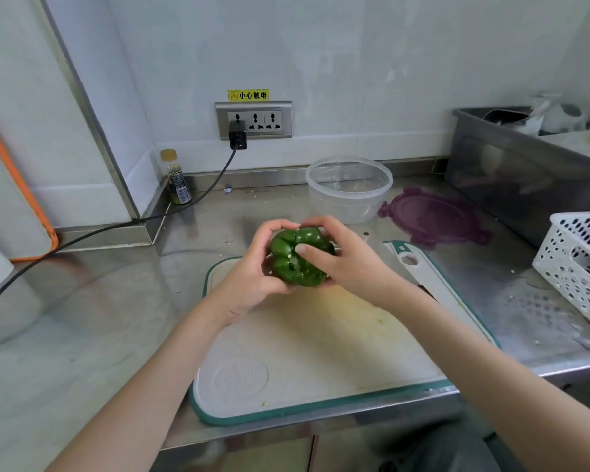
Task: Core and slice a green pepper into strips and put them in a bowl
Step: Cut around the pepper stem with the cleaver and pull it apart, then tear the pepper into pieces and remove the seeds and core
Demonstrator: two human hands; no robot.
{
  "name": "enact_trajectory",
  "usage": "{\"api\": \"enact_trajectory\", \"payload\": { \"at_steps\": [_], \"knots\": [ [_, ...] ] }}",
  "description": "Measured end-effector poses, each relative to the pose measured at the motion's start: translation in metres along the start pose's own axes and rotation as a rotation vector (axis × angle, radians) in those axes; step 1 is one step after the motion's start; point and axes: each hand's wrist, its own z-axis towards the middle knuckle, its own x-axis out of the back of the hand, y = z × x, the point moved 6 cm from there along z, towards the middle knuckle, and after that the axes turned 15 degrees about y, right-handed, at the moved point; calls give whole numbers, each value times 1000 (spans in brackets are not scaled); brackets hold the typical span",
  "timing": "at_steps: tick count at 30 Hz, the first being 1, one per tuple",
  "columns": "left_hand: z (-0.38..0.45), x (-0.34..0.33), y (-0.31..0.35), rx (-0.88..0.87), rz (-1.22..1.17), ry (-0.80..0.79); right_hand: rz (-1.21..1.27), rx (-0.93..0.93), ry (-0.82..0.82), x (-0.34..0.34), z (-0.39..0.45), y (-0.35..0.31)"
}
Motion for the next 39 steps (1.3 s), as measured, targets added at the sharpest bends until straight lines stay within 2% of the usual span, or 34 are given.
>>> {"api": "enact_trajectory", "payload": {
  "at_steps": [4,7,10,15,16,18,20,23,25,27,30,35,39],
  "knots": [
    [-8,-6,0,84,9,-43,-55,-51,90,1,-12,9],
    [-12,-11,8,22,163,28,-89,-117,119,4,-17,11],
    [-17,-11,14,-15,240,69,-359,-16,175,14,-19,3],
    [-34,-7,12,-5,283,83,-535,32,6,17,-30,-4],
    [-37,-7,13,-21,303,71,-549,35,37,25,-30,-6],
    [-43,-7,14,-36,312,39,-641,55,223,56,-25,-7],
    [-46,-7,12,-31,294,-1,-859,-14,305,88,-23,6],
    [-47,-7,12,-15,311,-76,-1095,-259,172,109,-30,45],
    [-48,-7,12,-8,359,-132,-1081,-292,116,107,-32,63],
    [-47,-5,11,-7,414,-140,-1027,-250,96,100,-30,70],
    [-46,2,11,-30,415,-14,-948,-225,81,95,-28,66],
    [-44,4,2,1,345,188,-752,-289,18,90,-28,55],
    [-41,-1,-5,26,419,108,-470,-372,79,91,-33,43]
  ]
}}
